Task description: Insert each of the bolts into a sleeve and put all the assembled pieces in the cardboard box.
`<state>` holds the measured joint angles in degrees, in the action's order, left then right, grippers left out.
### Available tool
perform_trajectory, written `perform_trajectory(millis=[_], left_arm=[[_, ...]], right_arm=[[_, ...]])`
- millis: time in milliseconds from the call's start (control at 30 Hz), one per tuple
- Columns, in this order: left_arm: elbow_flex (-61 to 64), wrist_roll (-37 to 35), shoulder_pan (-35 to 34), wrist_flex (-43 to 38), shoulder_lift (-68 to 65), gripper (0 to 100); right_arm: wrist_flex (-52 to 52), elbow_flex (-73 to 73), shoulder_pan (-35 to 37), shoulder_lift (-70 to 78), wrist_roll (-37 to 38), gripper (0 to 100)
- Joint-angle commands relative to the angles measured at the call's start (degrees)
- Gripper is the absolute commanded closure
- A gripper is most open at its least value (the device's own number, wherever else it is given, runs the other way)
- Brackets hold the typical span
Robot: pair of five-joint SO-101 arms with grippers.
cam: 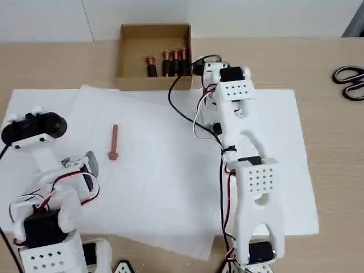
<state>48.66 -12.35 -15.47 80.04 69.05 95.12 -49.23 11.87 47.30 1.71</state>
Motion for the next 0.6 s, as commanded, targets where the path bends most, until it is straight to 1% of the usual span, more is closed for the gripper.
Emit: perform_trajectory(millis=[0,67,167,233,400,467,567], left_arm=[[-0.4,0.4,0.1,-1.2,0.6,84],[-0.5,1.9,0.1,-1.2,0.6,84],[-0.6,9.1,0.1,-0.9,0.3,84],[-0.6,11.7,-0.1,-0.9,0.1,84],[-2.2,14.5,-0.2,-1.2,-1.2,84],[-5.1,14.5,-0.2,-0.9,-5.4,84],[-11.5,14.4,-0.2,-0.1,-16.2,84]], right_arm=[[1.2,-1.1,-0.5,-8.1,0.7,99.5],[1.3,0.3,-0.1,-10.1,0.4,99.5],[1.3,2.4,1.1,-12.1,0.4,99.5],[1.3,3.5,2.1,-13.2,0.4,99.5],[1.3,4.3,3.2,-16.6,0.7,99.5],[1.3,4.3,3.5,-17.7,0.8,99.5],[1.4,4.4,3.6,-19.3,0.8,99.5]])
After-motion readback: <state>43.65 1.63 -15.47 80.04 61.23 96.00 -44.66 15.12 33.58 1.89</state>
